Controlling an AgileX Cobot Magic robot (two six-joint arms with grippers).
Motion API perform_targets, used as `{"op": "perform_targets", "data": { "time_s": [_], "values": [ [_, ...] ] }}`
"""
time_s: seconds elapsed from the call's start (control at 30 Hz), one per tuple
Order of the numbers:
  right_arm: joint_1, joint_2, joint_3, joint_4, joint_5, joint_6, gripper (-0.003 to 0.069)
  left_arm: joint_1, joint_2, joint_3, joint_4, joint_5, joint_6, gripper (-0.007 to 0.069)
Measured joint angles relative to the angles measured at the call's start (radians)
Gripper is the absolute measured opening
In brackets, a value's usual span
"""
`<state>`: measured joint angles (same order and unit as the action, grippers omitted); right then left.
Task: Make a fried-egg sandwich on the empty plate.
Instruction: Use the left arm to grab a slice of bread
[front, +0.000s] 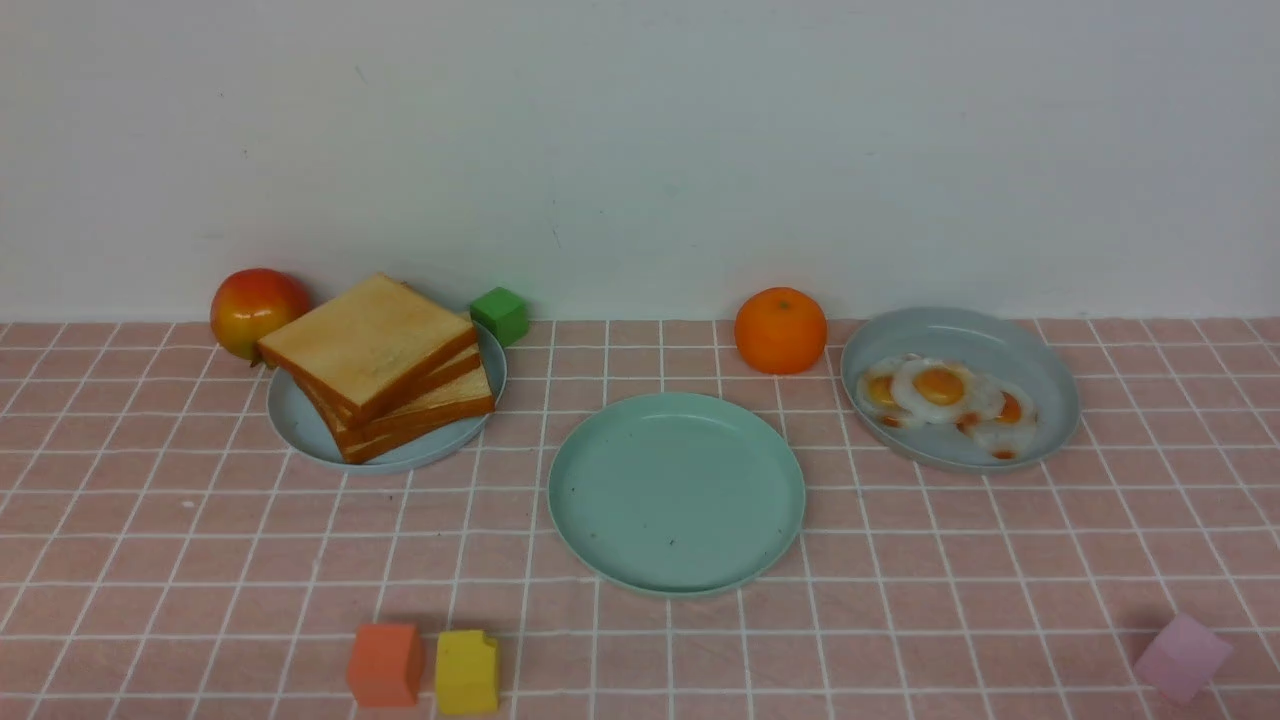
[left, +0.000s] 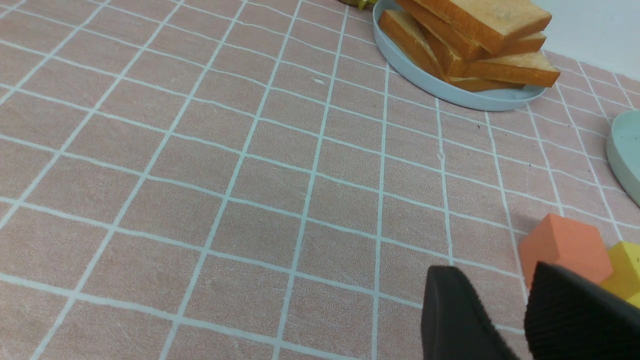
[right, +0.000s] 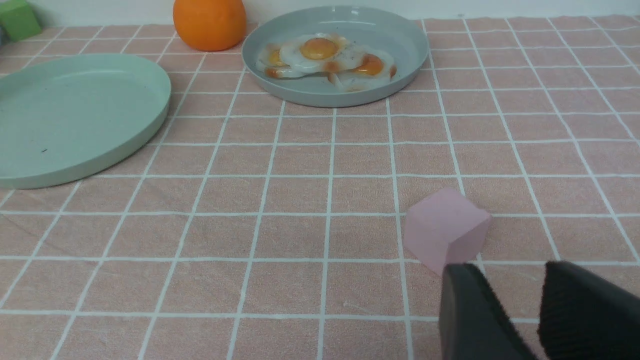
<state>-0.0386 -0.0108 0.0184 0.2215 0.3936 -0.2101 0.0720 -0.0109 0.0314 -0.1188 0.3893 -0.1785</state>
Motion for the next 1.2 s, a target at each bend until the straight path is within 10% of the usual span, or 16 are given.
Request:
{"op": "perform_targets", "data": {
  "time_s": [0.9,1.2],
  "values": [
    [0.0,0.0,0.0,0.0,0.0,0.0,0.0241,0.0,0.0,0.0,-0.011,-0.048,-0.006,0.0239],
    [0.0,0.0,0.0,0.0,0.0,0.0,0.0241,0.0,0.0,0.0,-0.494,-0.313,-0.265,0.0239]
  ]
}}
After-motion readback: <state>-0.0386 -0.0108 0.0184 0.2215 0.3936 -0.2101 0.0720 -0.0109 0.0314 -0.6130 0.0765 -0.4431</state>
